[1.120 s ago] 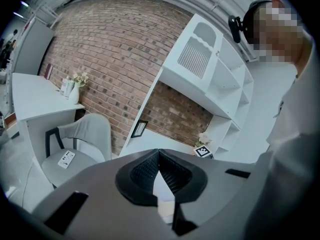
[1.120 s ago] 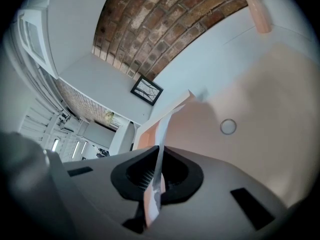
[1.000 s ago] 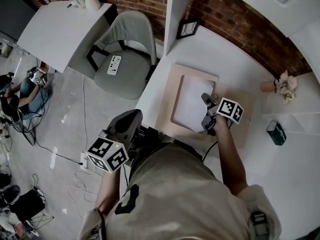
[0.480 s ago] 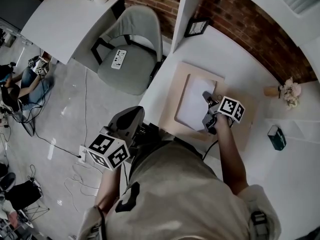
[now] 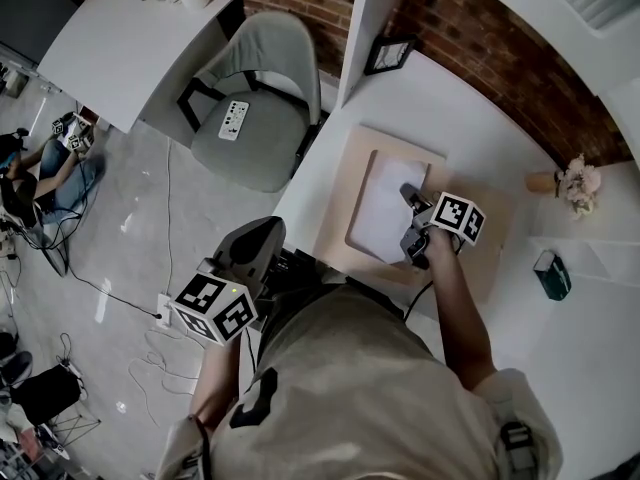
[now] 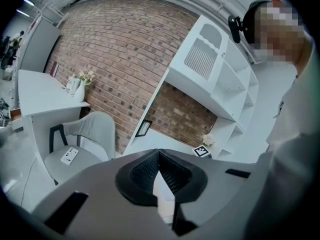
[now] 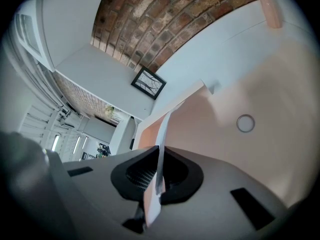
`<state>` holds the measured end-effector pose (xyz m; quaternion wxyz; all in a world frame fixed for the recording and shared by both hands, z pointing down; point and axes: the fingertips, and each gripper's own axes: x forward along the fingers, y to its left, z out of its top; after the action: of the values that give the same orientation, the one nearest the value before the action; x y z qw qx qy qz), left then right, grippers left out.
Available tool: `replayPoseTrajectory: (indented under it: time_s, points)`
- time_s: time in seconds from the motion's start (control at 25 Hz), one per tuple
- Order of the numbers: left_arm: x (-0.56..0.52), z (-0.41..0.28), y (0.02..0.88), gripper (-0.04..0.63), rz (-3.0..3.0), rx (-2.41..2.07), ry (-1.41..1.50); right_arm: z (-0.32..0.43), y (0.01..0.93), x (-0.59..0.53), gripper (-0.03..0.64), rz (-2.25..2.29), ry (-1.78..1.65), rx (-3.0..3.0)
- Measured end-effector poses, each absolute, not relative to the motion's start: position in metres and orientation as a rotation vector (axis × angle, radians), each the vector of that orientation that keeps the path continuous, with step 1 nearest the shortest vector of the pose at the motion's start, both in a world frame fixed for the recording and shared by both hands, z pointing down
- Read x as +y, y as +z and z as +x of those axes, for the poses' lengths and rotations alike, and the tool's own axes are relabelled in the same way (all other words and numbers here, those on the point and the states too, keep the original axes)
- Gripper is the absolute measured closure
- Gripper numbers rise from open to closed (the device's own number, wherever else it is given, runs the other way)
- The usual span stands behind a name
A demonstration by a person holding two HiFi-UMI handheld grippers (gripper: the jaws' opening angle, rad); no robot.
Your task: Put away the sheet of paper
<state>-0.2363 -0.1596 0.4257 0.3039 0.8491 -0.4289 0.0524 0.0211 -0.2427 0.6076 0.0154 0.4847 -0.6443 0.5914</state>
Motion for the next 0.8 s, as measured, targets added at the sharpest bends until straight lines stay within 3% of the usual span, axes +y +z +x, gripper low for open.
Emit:
replayPoseTrajectory:
  time_s: [0.8]
  points:
    - [-0.162,-0.223,0.427,0.580,2.222,-1.169,0.162,0.019,0.624,-0.248,0.589,1.422,1.765,-1.989]
